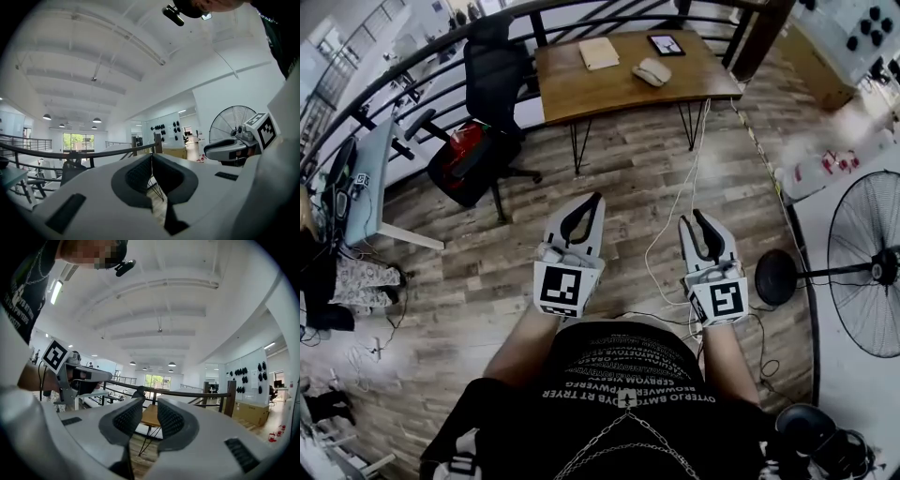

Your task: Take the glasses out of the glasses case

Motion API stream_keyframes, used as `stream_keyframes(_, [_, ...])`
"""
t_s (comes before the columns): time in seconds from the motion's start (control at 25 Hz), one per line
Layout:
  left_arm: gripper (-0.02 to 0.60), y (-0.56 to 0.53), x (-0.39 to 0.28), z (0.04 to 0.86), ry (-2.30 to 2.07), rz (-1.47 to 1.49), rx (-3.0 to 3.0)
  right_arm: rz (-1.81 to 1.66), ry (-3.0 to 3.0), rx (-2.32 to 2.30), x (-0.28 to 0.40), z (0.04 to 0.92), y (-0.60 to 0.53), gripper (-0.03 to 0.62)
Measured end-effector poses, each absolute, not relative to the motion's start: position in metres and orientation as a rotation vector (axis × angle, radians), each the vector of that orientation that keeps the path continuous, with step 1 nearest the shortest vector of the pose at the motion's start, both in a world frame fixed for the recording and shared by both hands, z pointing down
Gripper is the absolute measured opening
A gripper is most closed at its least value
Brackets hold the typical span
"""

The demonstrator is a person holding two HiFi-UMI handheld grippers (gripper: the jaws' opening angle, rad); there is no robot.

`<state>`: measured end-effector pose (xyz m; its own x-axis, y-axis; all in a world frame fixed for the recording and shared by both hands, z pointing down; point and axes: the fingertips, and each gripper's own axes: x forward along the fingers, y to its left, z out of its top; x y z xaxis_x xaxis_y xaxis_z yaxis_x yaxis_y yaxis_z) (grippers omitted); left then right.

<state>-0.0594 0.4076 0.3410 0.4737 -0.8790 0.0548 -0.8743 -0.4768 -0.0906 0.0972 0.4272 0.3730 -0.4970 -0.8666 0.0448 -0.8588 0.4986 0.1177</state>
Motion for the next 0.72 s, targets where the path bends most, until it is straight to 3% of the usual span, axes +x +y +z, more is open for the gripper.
stream_keyframes(0.2, [0.029, 0.406, -0.041, 0.341, 1.599, -0.153, -2.627, -0.109, -2.658, 1.501, 0.114, 0.376, 0.424, 0.146])
stream_keyframes(0.72, [0.029, 0.414, -0.047, 0.358, 1.632, -0.280, -2.613, -0.035, -2.653, 1.561, 0.132, 0.386, 0.419, 0.163])
